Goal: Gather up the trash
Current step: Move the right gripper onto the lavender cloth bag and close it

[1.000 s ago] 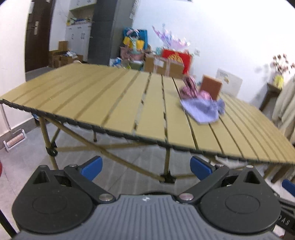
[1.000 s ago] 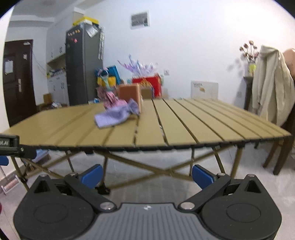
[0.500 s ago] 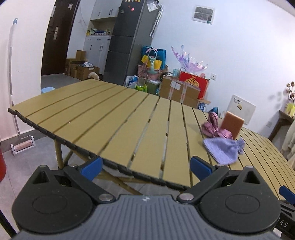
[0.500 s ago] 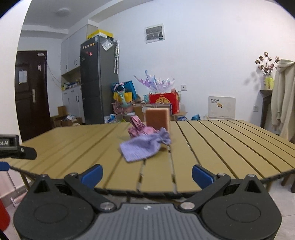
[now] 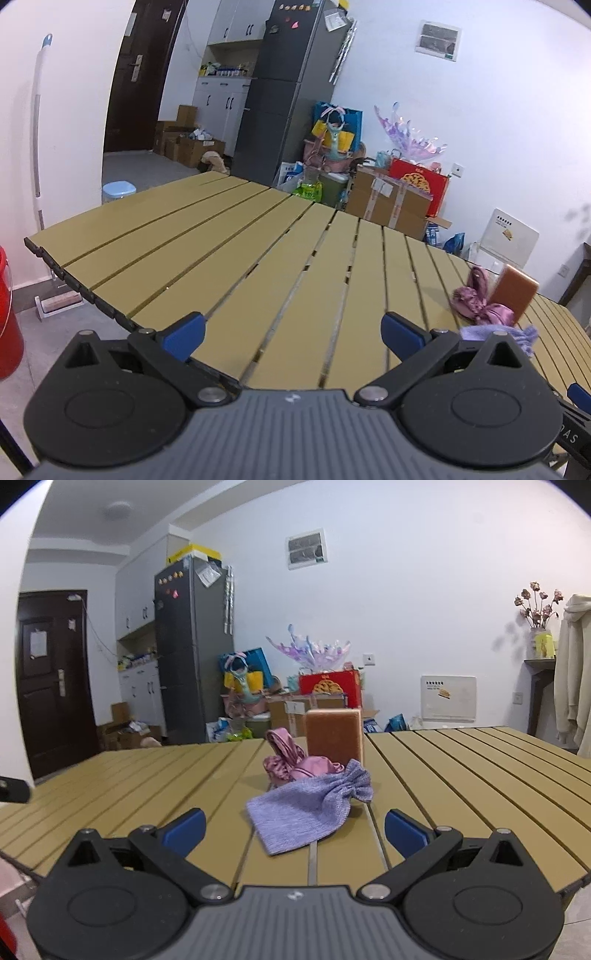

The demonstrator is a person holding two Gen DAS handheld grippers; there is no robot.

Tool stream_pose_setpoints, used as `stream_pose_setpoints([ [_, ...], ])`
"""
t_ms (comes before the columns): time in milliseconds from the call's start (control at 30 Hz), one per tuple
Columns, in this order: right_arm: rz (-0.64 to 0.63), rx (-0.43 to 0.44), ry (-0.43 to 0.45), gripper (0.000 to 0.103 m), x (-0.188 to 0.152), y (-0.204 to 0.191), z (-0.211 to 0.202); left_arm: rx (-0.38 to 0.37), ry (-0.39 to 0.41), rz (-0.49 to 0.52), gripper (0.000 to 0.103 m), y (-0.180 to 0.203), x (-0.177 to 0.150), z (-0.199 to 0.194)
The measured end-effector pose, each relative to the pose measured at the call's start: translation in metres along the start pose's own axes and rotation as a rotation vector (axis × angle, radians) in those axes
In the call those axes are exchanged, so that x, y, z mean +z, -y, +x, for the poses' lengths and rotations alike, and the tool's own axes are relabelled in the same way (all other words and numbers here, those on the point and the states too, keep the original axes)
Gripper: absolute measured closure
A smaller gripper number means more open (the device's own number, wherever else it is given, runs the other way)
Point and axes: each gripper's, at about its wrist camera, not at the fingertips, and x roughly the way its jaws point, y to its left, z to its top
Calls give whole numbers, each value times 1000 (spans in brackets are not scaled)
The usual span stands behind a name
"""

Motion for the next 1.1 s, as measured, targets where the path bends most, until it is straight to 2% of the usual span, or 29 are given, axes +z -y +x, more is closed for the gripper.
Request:
stream_pose_setpoints([
  [233, -31, -19, -54, 0, 14, -10, 52, 28, -24, 8, 0, -5, 10, 25],
  [400, -89, -80, -165, 0, 29, -14, 100, 43, -47, 30, 0, -2, 12, 43],
  [533, -101, -112, -304, 0, 33, -14, 139, 35, -58, 50, 0, 2, 13, 55],
  [667, -112, -156, -346, 0, 34, -13, 157, 17, -65, 67, 0, 9, 12, 61],
  [733, -114, -152, -359, 4, 32, -13, 163, 7, -69, 77, 0, 12, 11, 62],
  [900, -99, -123, -347, 24, 33, -14, 165, -5, -77, 82, 0, 15, 8, 61],
  [1000, -103, -140, -323, 53, 33, -13, 159, -6, -79, 83, 0, 15, 8, 61],
  [1033, -98, -147, -319, 68, 33, -11, 157, -8, -80, 82, 0, 15, 8, 60],
  [1067, -89, -148, -316, 76, 33, -8, 155, -10, -81, 80, 0, 16, 8, 59],
  [1100, -77, -139, -316, 79, 33, -5, 153, -13, -82, 79, 0, 17, 8, 58],
])
